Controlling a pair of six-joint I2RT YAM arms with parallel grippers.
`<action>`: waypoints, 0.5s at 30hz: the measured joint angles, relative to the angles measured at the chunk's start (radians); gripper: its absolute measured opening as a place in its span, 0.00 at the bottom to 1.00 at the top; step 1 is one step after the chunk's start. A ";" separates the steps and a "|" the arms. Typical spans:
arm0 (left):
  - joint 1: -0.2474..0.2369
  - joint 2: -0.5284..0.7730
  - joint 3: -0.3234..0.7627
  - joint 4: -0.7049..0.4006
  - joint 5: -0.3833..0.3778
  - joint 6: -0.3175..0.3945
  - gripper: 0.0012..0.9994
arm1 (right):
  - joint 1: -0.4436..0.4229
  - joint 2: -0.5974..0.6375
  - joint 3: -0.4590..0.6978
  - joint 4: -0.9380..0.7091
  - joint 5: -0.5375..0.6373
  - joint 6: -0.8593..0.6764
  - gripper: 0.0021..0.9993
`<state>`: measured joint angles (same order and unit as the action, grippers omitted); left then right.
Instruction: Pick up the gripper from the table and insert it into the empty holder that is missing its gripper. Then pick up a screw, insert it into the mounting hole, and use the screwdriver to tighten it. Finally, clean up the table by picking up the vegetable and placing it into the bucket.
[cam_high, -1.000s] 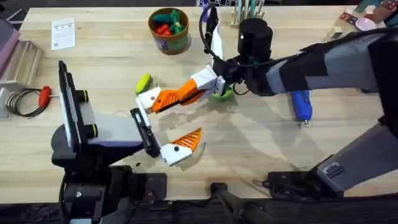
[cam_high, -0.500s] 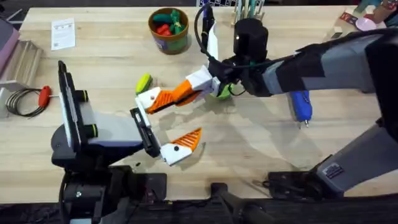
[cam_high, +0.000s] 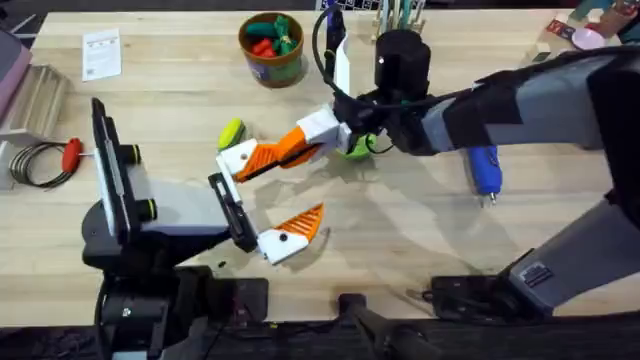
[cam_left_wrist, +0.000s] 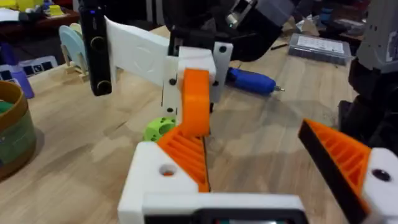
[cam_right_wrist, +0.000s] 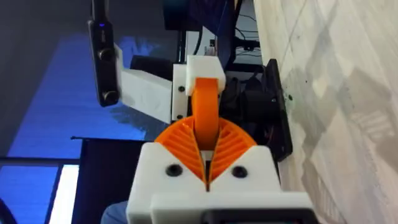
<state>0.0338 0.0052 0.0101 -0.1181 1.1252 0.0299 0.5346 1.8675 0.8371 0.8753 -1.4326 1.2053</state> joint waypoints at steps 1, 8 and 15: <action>0.000 0.000 0.000 0.000 0.000 0.000 0.99 | -0.001 0.000 0.000 0.000 0.000 0.000 0.01; 0.000 0.000 0.000 0.000 0.000 0.000 0.99 | -0.003 0.000 0.005 0.000 0.027 0.004 0.01; 0.003 0.000 0.000 0.001 -0.008 -0.001 0.99 | 0.000 0.000 0.005 0.001 0.046 0.020 0.01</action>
<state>0.0363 0.0054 0.0101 -0.1169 1.1175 0.0292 0.5346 1.8675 0.8425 0.8761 -1.3870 1.2252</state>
